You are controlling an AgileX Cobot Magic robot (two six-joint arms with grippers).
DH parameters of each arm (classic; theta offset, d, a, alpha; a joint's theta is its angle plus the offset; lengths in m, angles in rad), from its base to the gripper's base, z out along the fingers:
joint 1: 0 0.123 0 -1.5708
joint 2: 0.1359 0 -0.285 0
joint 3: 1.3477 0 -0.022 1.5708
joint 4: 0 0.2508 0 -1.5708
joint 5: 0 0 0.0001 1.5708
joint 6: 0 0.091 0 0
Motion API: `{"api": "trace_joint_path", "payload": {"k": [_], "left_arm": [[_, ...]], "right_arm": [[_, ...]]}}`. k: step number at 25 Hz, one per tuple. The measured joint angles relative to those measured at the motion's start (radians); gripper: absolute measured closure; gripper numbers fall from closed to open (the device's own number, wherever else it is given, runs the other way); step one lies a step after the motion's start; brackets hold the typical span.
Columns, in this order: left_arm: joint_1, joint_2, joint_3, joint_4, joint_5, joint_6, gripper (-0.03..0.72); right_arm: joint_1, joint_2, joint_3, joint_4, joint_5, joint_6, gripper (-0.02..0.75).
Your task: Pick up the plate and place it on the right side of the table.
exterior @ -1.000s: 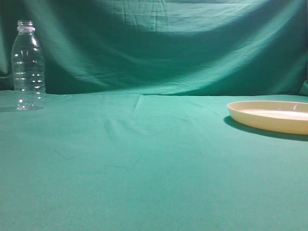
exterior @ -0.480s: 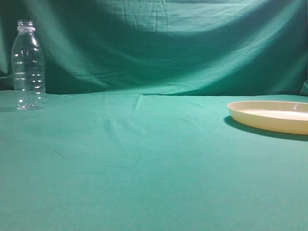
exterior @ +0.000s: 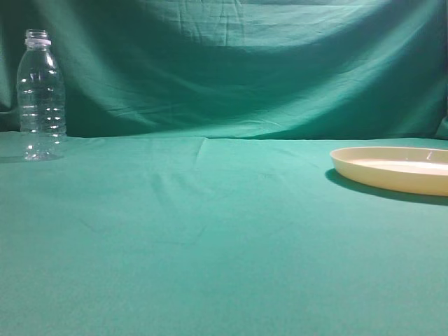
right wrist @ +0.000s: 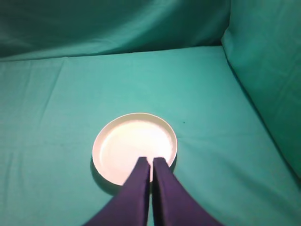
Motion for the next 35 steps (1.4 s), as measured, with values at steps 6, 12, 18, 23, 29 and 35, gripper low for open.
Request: {"api": "trace_joint_path", "payload": {"k": [6,12,18,23,29,35], "left_arm": [[0.000,0.000,0.000,0.000,0.000,0.000,0.688],[0.000,0.000,0.000,0.000,0.000,0.000,0.688],[0.000,0.000,0.000,0.000,0.000,0.000,0.688],[0.000,0.000,0.000,0.000,0.000,0.000,0.688],[0.000,0.000,0.000,0.000,0.000,0.000,0.688],[0.000,0.000,0.000,0.000,0.000,0.000,0.688]], "right_arm": [[0.000,-0.150,0.023,0.066,0.012,-0.013,0.738],[0.000,-0.182,0.055,0.074,-0.002,-0.069,0.738],[0.000,-0.198,0.229,0.076,-0.241,-0.133,0.738],[0.000,-0.343,0.493,0.054,-0.474,-0.142,0.738],[0.000,-0.417,0.774,0.044,-0.633,-0.143,0.738],[0.000,-0.417,0.943,0.042,-0.748,-0.139,0.738]]}}
